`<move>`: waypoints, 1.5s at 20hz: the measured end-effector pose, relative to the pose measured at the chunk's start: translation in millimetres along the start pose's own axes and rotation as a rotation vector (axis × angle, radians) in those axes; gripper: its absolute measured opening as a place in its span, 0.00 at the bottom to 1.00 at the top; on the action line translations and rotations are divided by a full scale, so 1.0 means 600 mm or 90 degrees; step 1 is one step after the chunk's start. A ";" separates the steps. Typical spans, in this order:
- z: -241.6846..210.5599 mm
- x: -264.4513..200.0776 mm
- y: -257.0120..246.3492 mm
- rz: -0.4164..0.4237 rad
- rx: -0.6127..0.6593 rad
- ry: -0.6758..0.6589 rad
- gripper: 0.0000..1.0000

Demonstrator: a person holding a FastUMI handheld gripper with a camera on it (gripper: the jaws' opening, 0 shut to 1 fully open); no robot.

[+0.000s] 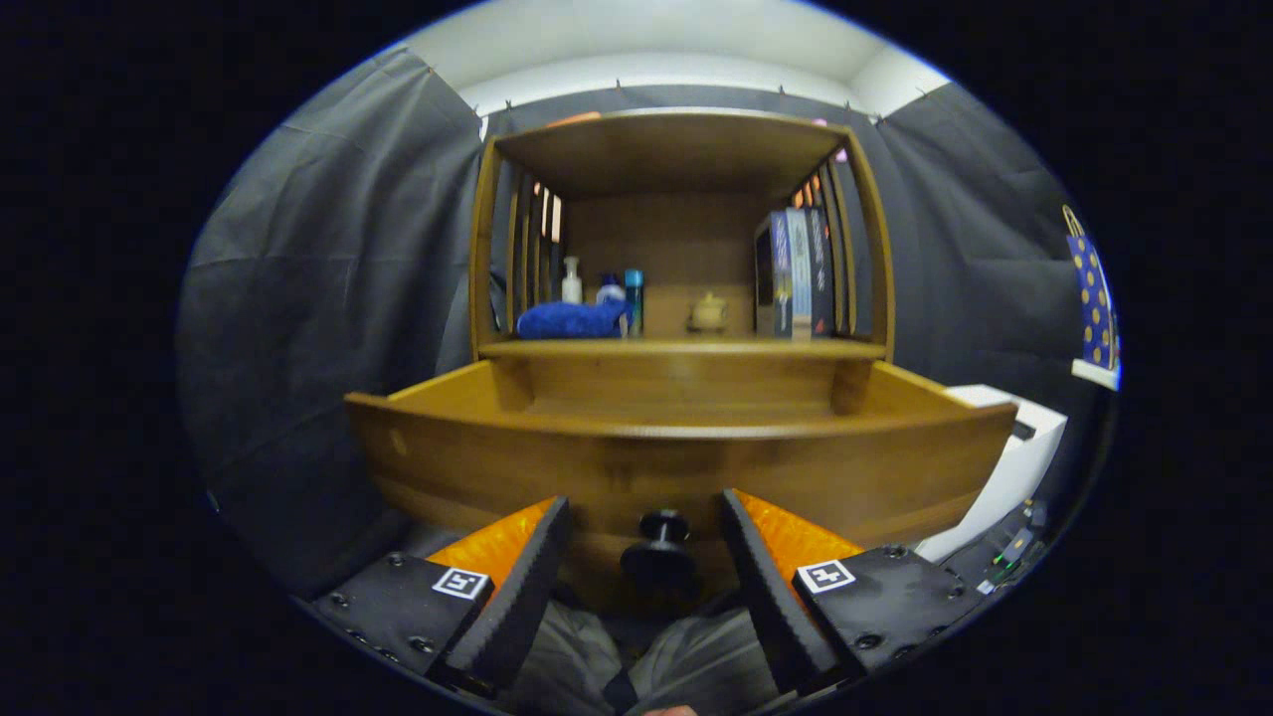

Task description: Pull open the drawer, take out the items inside it, and place them on the countertop above the cabinet.

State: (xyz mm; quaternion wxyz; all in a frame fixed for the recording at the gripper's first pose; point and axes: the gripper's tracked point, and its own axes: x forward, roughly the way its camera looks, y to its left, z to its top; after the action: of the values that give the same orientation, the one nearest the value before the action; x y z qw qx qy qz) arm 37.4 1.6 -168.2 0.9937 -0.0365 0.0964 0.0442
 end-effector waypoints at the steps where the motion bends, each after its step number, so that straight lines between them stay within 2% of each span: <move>1: 0.044 0.000 -0.001 -0.005 0.011 -0.031 0.97; 4: 0.155 0.021 0.009 0.027 0.099 -0.047 0.97; 6: 0.234 0.051 -0.017 0.017 0.132 -0.048 0.97; 8: 0.280 0.091 -0.033 0.011 0.127 -0.017 0.97; 10: 0.279 0.141 -0.026 0.022 0.126 0.061 0.98; 12: 0.254 0.193 -0.021 0.021 0.115 0.131 0.98; 16: 0.118 0.249 -0.014 -0.002 0.038 0.327 0.99; 20: 0.004 0.275 0.007 -0.006 0.108 0.496 0.99; 27: -0.093 0.287 -0.016 -0.049 0.112 0.631 0.99; 30: -0.118 0.286 -0.016 -0.051 0.102 0.667 0.99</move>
State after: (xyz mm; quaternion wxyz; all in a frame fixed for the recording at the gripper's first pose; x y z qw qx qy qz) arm 192.9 0.2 -270.2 0.8127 0.0189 0.5818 -0.0251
